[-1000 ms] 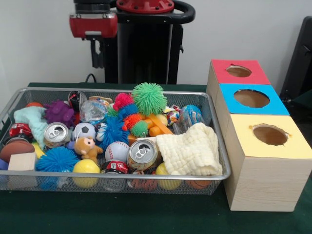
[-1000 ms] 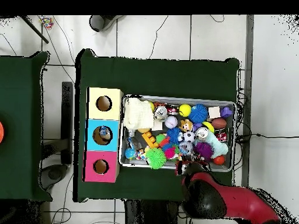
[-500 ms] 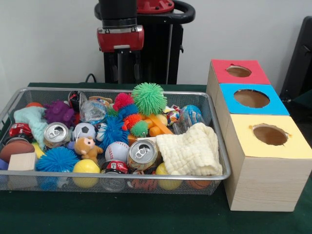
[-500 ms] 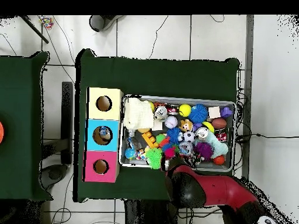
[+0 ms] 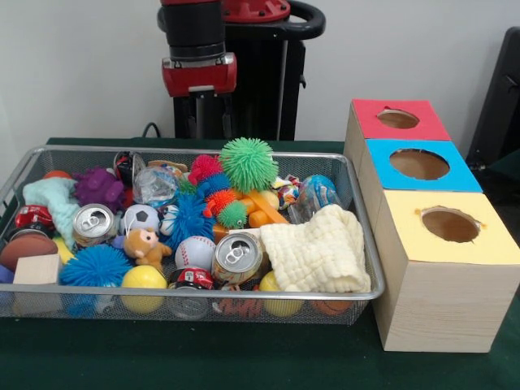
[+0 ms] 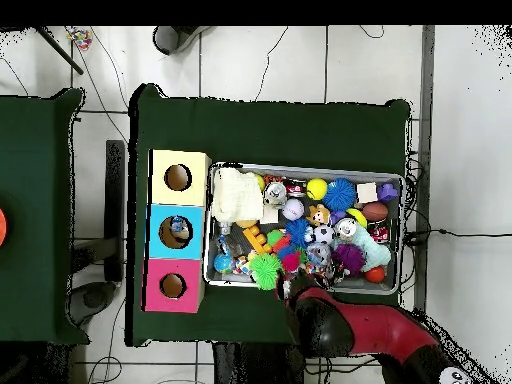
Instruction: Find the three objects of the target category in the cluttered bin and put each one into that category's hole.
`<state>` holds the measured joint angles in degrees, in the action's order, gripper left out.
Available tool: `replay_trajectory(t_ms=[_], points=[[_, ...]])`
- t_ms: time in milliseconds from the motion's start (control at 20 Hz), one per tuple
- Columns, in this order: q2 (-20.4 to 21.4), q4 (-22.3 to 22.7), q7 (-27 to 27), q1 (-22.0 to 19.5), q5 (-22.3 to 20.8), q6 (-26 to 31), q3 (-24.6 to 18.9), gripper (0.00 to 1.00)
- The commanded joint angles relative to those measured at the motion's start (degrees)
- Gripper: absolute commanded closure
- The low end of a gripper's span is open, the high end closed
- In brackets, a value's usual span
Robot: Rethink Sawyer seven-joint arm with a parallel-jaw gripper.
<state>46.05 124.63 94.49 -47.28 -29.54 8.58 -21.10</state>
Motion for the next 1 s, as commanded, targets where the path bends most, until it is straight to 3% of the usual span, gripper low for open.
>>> replay_trajectory(t_ms=[50,600,1000], points=[[-4.11,-6.32,4.29,-2.95,0.13,0.37,-0.58,0.00],[-5.23,-9.17,1.32,-5.52,0.08,4.50,-1.54,0.00],[-6.68,-13.69,-0.49,-5.84,0.56,8.10,-1.93,0.00]])
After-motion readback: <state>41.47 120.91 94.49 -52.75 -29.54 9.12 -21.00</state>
